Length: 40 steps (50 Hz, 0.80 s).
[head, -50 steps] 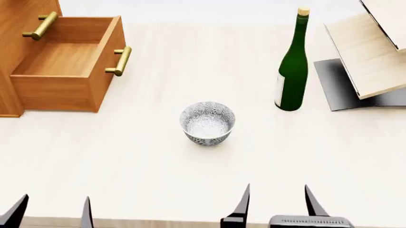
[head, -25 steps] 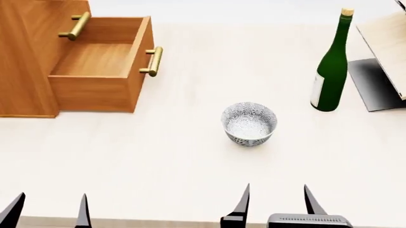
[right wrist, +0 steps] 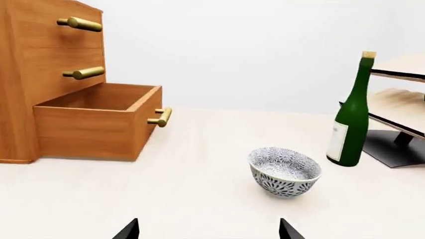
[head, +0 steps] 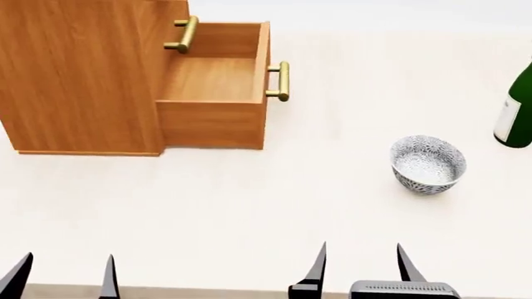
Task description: Close the bottom drawer of the cabinet.
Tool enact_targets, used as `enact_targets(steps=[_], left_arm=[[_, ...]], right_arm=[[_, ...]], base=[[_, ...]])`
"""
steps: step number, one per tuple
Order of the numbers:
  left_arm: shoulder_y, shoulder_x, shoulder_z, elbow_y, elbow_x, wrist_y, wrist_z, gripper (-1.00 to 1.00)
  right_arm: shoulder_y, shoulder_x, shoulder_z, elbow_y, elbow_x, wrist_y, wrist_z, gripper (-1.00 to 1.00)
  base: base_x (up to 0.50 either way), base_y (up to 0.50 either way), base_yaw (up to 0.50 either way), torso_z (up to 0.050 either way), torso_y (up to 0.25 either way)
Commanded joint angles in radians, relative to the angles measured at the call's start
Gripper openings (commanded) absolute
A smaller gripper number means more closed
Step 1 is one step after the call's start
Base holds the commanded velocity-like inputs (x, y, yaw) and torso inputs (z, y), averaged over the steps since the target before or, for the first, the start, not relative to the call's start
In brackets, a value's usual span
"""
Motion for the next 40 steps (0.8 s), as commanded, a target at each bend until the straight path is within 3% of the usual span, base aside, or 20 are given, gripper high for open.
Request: enact_targets(steps=[1,31,40], left_arm=[[-0.001,-0.010,0.013,-0.018,-0.001,0.019,-0.001,1.00],[-0.012,-0.024,0.030,-0.052,-0.007,0.032,-0.026,1.00],[-0.013,-0.028,0.036,-0.062,-0.011,0.035,-0.031,1.00]], right_arm=[[0.001,0.007,-0.003,0.014,0.010,-0.009,0.009,1.00],[0.000,0.022,-0.015,0.024,0.033,-0.032,0.023,1.00],[0.007,0.020,-0.009,0.030,0.055,-0.026,0.028,1.00]], base=[[0.00,0.50,0.00,0.000,0.000],[0.00,0.50,0.00,0.000,0.000],[0.00,0.03,0.00,0.000,0.000]])
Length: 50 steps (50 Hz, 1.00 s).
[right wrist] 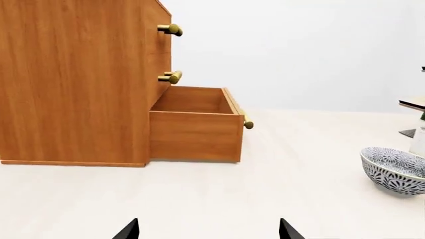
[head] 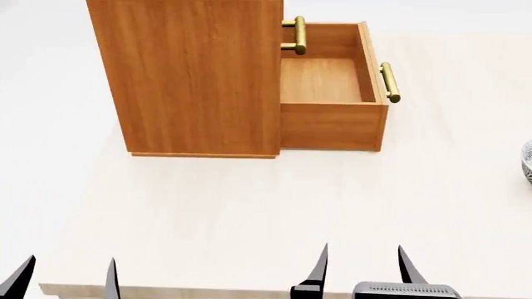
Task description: Close the bottom drawer of the cabinet.
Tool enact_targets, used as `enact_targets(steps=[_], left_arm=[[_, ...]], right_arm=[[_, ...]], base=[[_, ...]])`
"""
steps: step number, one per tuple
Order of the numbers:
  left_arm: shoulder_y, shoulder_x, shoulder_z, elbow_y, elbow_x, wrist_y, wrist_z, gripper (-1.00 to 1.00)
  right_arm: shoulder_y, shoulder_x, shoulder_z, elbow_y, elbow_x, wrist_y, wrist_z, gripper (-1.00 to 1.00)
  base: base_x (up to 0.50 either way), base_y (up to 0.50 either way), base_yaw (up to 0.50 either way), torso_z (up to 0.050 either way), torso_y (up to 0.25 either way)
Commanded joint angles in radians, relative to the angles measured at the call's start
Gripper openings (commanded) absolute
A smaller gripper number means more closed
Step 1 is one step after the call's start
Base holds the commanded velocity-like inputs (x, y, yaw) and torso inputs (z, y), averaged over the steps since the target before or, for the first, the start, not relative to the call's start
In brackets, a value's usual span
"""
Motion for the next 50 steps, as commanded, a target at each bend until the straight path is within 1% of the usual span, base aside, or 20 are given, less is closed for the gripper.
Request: enact_targets(steps=[1,9,12,32,50], left_arm=[[-0.001,-0.004,0.008,-0.010,-0.004,0.003,-0.008,1.00],[0.001,-0.006,0.014,-0.011,-0.007,0.008,-0.012,1.00],[0.000,-0.007,0.017,-0.014,-0.009,0.010,-0.012,1.00],[0.000,-0.014,0.020,-0.013,-0.027,0.010,-0.023,1.00],[0.001,-0.018,0.021,-0.012,-0.050,0.005,-0.033,1.00]], right_arm=[[0.004,0.002,0.006,0.002,0.015,-0.001,0.013,1.00],[0.006,0.003,0.023,-0.007,0.074,0.021,-0.007,1.00],[0.003,0.010,0.009,-0.008,0.073,0.015,-0.019,1.00],[0.018,0.024,-0.008,-0.046,0.064,0.064,0.014,1.00],[0.032,0.030,-0.019,-0.017,0.064,0.056,0.023,1.00]], base=[[0.00,0.00,0.00,0.000,0.000],[0.00,0.00,0.00,0.000,0.000],[0.09,0.00,0.00,0.000,0.000],[0.50,-0.11,0.00,0.000,0.000],[0.50,-0.10,0.00,0.000,0.000]])
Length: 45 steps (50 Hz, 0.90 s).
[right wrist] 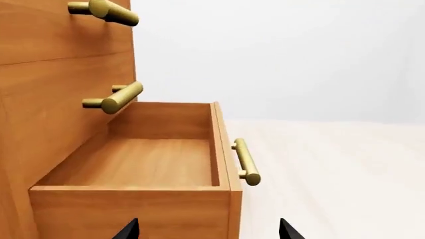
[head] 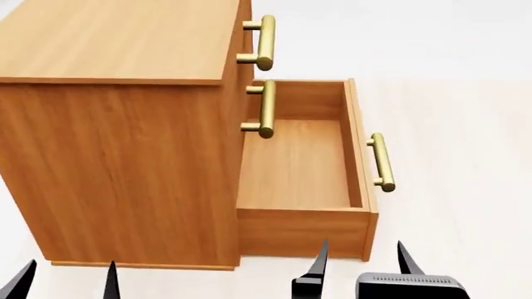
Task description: Close the bottom drawer of the cabinet.
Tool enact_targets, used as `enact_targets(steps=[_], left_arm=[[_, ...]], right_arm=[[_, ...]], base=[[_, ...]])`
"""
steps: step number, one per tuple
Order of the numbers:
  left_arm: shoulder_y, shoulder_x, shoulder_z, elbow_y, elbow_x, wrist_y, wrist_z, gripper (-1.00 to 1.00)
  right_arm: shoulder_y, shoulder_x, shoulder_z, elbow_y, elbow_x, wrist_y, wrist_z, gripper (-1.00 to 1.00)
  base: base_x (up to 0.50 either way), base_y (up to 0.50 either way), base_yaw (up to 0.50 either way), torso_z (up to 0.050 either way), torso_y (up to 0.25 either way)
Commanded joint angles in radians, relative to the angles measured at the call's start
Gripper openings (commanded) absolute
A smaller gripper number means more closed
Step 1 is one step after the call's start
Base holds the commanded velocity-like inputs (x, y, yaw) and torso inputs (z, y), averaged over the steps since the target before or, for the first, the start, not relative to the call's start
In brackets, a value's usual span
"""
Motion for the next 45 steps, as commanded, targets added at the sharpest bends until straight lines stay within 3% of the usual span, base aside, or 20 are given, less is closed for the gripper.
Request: enact_targets(steps=[1,6,13,24,33,45], left_arm=[[0.001,-0.002,0.001,0.002,-0.014,-0.003,-0.007,1.00],[0.000,-0.003,0.001,-0.002,-0.013,-0.001,-0.014,1.00],[-0.001,-0.004,0.004,-0.011,-0.013,0.006,-0.020,1.00],[0.004,-0.007,0.010,-0.015,-0.019,0.016,-0.023,1.00],[0.002,-0.011,0.015,-0.015,-0.020,0.014,-0.028,1.00],[-0.003,-0.015,0.020,-0.023,-0.026,0.018,-0.032,1.00]], right_arm=[[0.006,0.005,-0.006,0.007,0.003,0.002,0.006,1.00],[0.003,0.005,-0.006,0.000,0.004,0.004,0.015,1.00],[-0.015,0.016,-0.024,-0.163,-0.027,0.131,0.077,1.00],[0.062,0.060,-0.025,-0.528,-0.007,0.464,0.117,1.00],[0.140,0.081,0.029,-0.558,0.025,0.563,0.113,1.00],[0.270,0.176,0.129,-0.440,0.059,0.646,0.054,1.00]], base=[[0.50,-0.10,0.00,0.000,0.000],[0.40,-0.08,0.00,0.000,0.000],[0.00,0.00,0.00,0.000,0.002],[0.00,0.00,0.00,0.000,0.000],[0.00,0.00,0.00,0.000,0.000],[0.00,0.00,0.00,0.000,0.000]])
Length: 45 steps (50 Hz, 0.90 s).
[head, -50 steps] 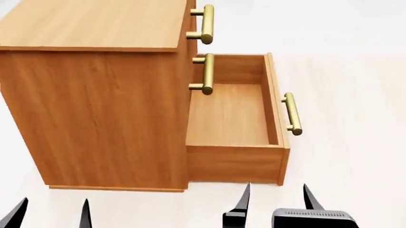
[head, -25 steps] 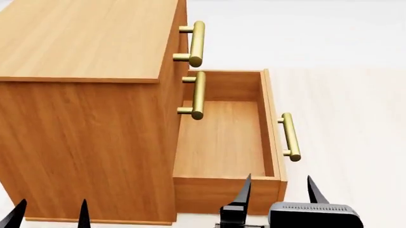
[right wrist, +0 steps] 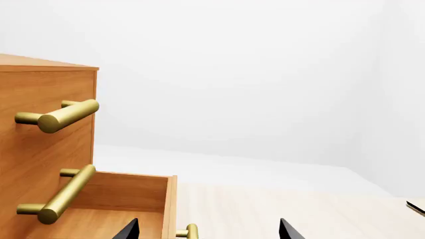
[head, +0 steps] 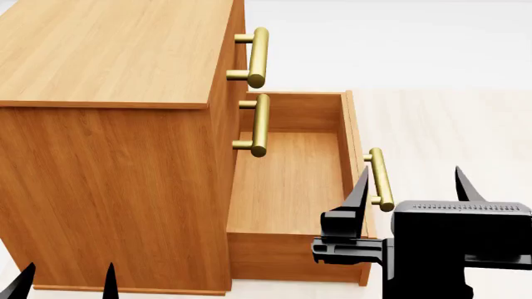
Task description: Close the bottom drawer of the cabinet.
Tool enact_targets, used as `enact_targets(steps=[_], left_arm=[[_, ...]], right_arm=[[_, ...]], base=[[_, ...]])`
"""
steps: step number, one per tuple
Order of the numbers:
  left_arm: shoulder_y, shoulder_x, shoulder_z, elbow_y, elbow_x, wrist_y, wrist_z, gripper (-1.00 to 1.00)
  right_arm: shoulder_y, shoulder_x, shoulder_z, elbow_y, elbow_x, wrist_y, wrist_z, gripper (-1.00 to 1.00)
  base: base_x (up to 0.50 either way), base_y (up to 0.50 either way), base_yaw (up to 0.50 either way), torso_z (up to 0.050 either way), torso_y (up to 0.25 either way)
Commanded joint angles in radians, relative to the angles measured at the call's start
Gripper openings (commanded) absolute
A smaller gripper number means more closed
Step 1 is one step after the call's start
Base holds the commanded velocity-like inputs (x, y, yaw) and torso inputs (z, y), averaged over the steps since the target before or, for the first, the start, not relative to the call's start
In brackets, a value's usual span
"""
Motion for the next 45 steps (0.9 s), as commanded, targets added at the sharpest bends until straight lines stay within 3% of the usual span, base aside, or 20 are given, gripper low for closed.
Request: enact_targets(steps=[1,14,39,45], left_arm=[[-0.002,-0.004,0.005,-0.004,-0.005,0.002,-0.005,1.00],[-0.003,-0.009,0.010,-0.010,-0.009,0.008,-0.009,1.00],[0.001,-0.019,0.022,-0.013,-0.015,0.018,-0.017,1.00],[0.000,-0.020,0.029,-0.017,-0.013,0.023,-0.019,1.00]], right_arm=[[0.092,0.069,0.076,0.053,0.024,0.081,-0.034,1.00],[0.048,0.126,0.097,0.390,-0.011,-0.230,-0.140,1.00],[0.045,0.039,0.044,1.148,-0.015,-0.815,-0.367,1.00],[0.046,0.025,0.032,1.199,-0.005,-0.847,-0.402,1.00]], base=[[0.00,0.00,0.00,0.000,0.000],[0.00,0.00,0.00,0.000,0.000],[0.00,0.00,0.00,0.000,0.000],[0.00,0.00,0.00,0.000,0.000]])
